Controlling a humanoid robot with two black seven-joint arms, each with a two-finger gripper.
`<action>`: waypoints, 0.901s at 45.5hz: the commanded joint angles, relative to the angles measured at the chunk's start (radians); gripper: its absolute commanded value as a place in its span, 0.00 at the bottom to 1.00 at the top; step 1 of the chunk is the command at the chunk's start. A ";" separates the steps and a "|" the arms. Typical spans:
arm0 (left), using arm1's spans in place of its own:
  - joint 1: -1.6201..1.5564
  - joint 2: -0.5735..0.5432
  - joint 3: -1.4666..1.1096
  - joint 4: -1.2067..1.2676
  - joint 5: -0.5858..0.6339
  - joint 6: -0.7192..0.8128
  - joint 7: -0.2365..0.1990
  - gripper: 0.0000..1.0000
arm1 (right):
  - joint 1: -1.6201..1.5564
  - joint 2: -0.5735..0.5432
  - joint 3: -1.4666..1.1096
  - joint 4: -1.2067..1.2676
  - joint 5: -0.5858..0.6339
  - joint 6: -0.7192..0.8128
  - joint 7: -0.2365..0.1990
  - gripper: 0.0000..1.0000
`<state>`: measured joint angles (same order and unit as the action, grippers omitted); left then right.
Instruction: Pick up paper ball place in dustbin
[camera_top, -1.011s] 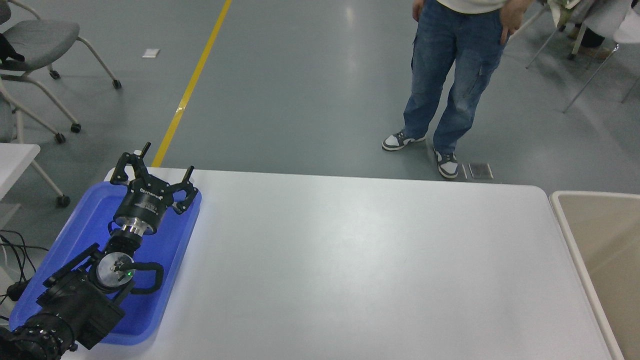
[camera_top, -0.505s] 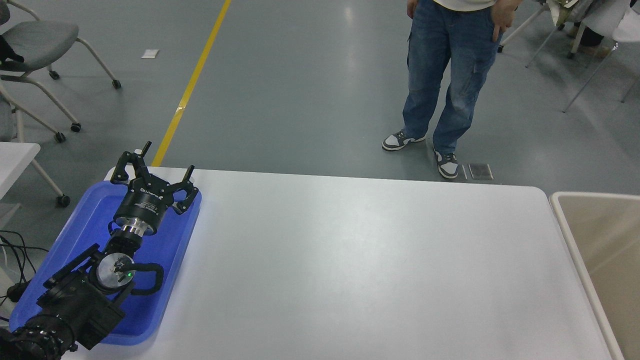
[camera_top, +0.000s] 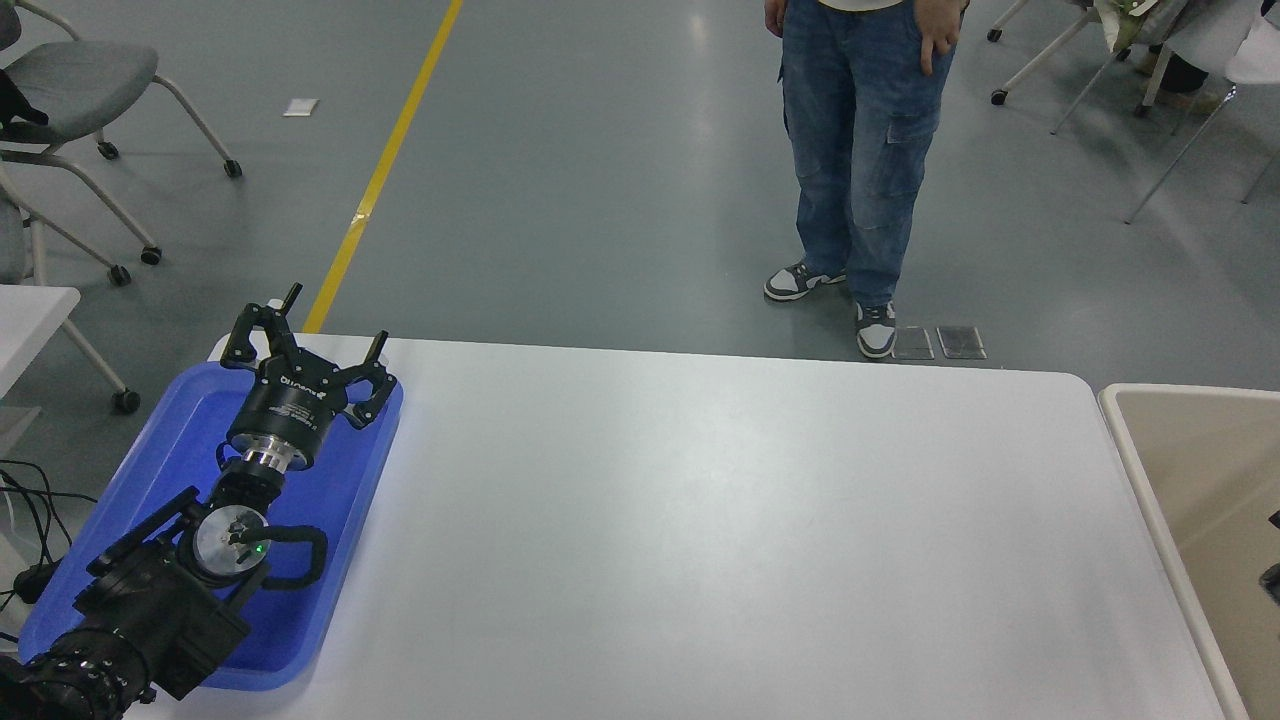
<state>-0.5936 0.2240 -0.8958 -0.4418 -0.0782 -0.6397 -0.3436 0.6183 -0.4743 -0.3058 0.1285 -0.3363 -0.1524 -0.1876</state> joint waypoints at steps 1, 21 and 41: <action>0.000 0.000 0.000 0.000 0.000 0.000 0.001 1.00 | -0.011 0.013 0.005 -0.003 0.013 -0.030 0.000 0.62; 0.000 0.000 0.000 0.000 0.000 0.000 0.000 1.00 | 0.008 0.013 0.008 -0.001 0.016 -0.038 -0.001 1.00; 0.000 0.000 0.000 0.000 0.000 0.000 0.000 1.00 | 0.142 -0.055 0.473 0.157 0.020 -0.029 0.005 1.00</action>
<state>-0.5936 0.2239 -0.8958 -0.4418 -0.0783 -0.6397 -0.3435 0.6933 -0.4782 -0.1261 0.1780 -0.3175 -0.1824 -0.1855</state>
